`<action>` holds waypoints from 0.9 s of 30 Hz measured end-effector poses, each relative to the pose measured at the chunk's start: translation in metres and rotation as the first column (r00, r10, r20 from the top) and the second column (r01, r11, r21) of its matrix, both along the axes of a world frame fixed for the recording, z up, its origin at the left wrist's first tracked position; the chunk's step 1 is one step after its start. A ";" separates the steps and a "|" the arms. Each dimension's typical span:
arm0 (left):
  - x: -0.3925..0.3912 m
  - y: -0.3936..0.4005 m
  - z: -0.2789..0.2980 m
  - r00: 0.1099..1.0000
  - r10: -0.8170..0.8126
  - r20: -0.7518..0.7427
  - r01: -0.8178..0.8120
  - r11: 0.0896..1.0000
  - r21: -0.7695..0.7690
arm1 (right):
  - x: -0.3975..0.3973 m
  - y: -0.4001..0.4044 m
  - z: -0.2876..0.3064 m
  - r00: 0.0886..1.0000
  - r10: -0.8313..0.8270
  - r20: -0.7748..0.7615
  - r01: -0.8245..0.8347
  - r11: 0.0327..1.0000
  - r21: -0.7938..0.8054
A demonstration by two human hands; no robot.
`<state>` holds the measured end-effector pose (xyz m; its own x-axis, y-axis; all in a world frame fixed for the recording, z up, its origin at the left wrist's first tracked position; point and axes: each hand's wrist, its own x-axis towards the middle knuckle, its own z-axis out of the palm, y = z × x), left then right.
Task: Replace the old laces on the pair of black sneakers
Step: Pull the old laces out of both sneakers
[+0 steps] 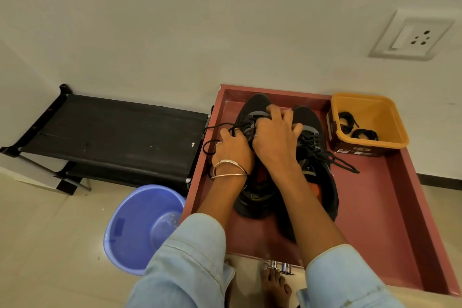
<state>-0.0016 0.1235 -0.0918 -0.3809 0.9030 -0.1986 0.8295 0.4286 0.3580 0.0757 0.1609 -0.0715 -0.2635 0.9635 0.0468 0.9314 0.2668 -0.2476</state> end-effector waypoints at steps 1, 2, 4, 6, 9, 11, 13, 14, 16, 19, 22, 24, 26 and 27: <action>0.000 0.000 0.000 1.000 0.001 0.001 -0.001 1.000 0.001 | 0.002 0.000 -0.002 1.000 -0.001 0.020 0.001 1.000 -0.005; 0.000 0.000 0.001 1.000 0.000 0.003 0.000 1.000 0.000 | 0.003 -0.001 -0.004 1.000 -0.003 0.019 0.003 1.000 0.005; 0.001 -0.001 0.002 1.000 -0.002 0.002 0.002 1.000 -0.008 | 0.004 -0.001 -0.003 1.000 0.007 0.006 -0.007 1.000 0.015; 0.001 -0.001 0.003 1.000 0.001 0.009 -0.001 1.000 -0.014 | 0.005 0.002 0.001 0.999 -0.015 -0.030 0.013 0.998 -0.055; 0.000 0.000 0.005 0.999 0.003 0.051 -0.002 1.000 -0.026 | 0.008 0.011 0.014 0.770 -0.335 -0.543 0.146 0.921 -0.361; 0.000 0.000 0.006 0.999 0.003 0.054 -0.001 0.999 -0.038 | 0.015 0.013 0.025 0.306 -0.537 -0.786 0.115 0.841 -0.529; 0.000 0.001 0.007 0.999 0.005 0.049 -0.003 0.999 -0.041 | 0.021 0.010 0.030 0.107 -0.590 -0.800 0.056 0.807 -0.588; 0.000 0.001 0.007 0.999 0.002 0.045 0.000 0.999 -0.038 | 0.021 0.009 0.030 0.130 -0.571 -0.810 0.065 0.820 -0.568; -0.001 0.001 0.007 0.999 -0.007 0.038 0.008 0.999 -0.034 | 0.018 0.008 0.025 0.410 -0.432 -0.803 0.191 0.902 -0.388; -0.002 0.000 0.007 1.000 -0.016 0.025 0.017 0.999 -0.028 | 0.015 0.007 0.014 0.941 -0.155 -0.301 0.176 0.983 0.046; -0.003 0.000 0.007 0.999 -0.033 0.018 0.034 0.999 -0.022 | 0.011 0.005 0.005 0.999 0.029 -0.019 -0.028 0.998 0.051; -0.004 0.001 0.006 0.999 -0.033 0.022 0.033 0.999 -0.020 | 0.011 0.004 -0.003 0.999 0.028 0.016 -0.028 1.000 0.008; -0.004 0.002 0.005 0.999 -0.026 0.026 0.027 1.000 -0.017 | 0.010 0.004 -0.007 1.000 0.000 -0.020 0.000 1.000 0.023; -0.004 0.002 0.005 0.999 -0.023 0.028 0.024 1.000 -0.018 | 0.010 0.004 -0.006 0.998 -0.001 -0.059 0.003 0.999 0.033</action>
